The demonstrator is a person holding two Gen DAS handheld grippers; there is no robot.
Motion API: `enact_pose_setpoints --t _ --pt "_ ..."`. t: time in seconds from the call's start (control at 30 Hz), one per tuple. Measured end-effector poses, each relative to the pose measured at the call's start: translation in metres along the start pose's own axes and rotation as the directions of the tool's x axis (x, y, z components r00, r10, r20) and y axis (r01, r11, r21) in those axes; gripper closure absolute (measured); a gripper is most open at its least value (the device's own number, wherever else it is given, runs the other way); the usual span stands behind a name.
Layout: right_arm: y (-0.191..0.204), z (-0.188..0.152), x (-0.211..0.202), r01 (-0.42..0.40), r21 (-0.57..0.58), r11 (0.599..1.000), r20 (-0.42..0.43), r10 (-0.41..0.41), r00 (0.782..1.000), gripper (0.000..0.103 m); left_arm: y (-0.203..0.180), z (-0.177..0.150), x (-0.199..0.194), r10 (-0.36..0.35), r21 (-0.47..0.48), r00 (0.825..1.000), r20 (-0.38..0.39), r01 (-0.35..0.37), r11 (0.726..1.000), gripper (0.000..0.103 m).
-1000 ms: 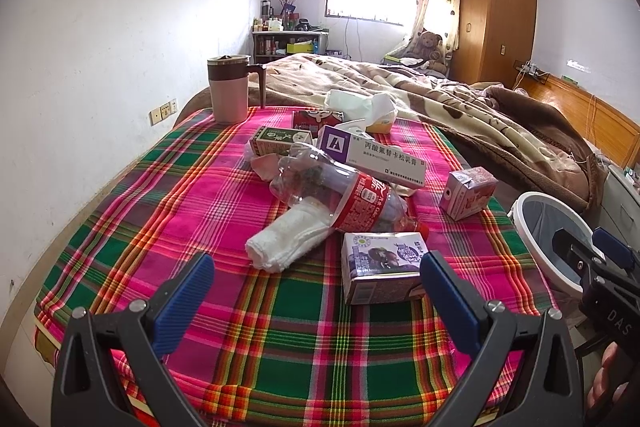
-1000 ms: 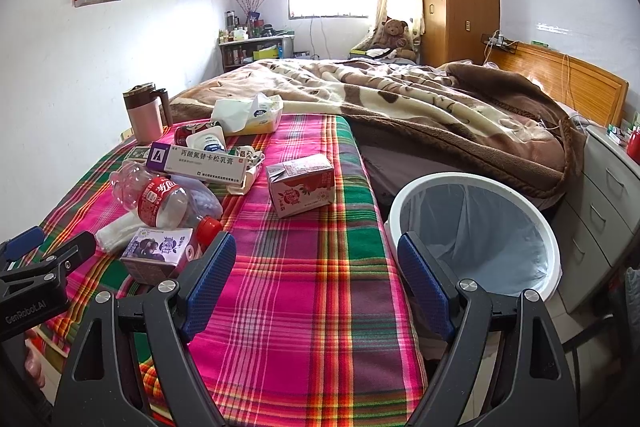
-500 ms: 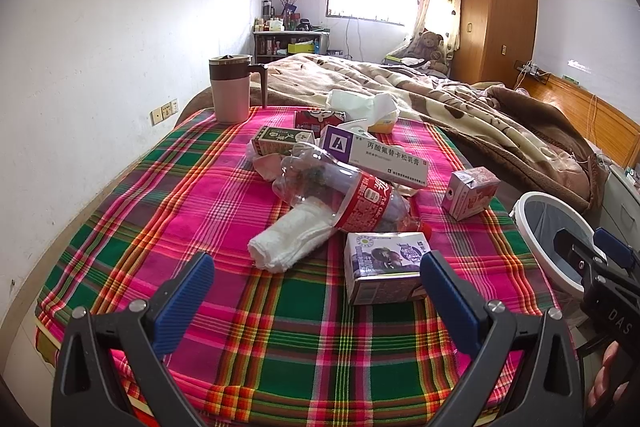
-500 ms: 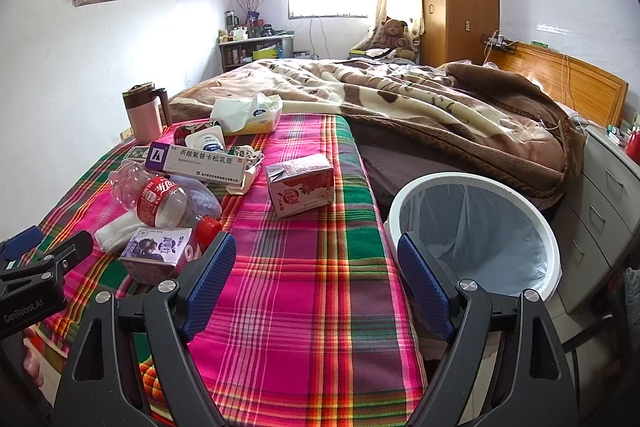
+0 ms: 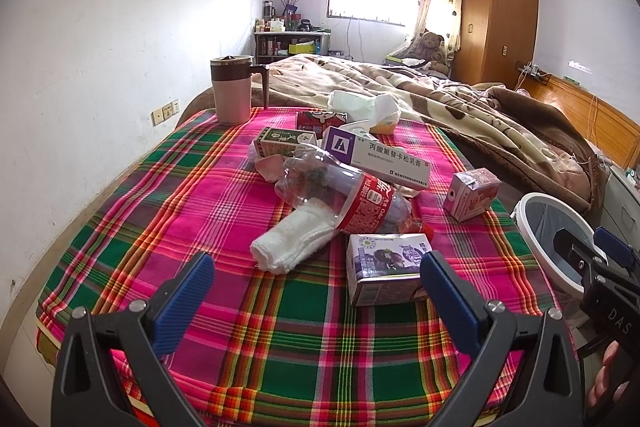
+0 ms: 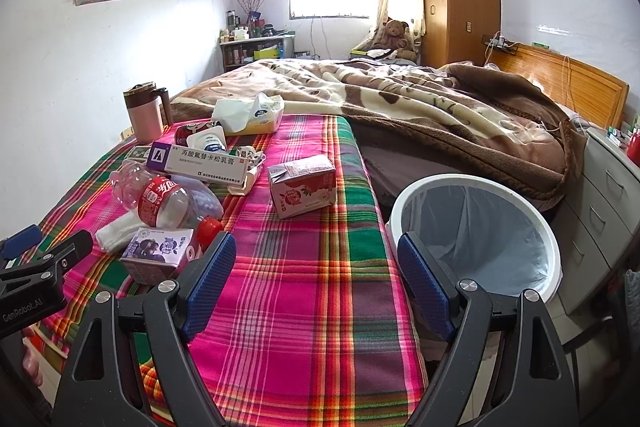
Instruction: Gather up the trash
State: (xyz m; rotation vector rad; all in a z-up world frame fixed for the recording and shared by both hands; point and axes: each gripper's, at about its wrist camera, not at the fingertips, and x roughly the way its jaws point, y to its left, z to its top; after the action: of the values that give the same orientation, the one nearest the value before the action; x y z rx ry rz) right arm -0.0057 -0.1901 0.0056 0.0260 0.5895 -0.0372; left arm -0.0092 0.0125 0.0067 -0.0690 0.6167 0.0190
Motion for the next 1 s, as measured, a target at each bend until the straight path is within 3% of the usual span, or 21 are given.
enact_pose_setpoints --t 1.0 --pt "0.011 0.003 0.025 0.0 -0.022 1.0 -0.034 -0.001 0.999 0.018 0.02 0.001 0.027 0.016 -0.015 0.999 -0.039 -0.017 1.0 0.0"
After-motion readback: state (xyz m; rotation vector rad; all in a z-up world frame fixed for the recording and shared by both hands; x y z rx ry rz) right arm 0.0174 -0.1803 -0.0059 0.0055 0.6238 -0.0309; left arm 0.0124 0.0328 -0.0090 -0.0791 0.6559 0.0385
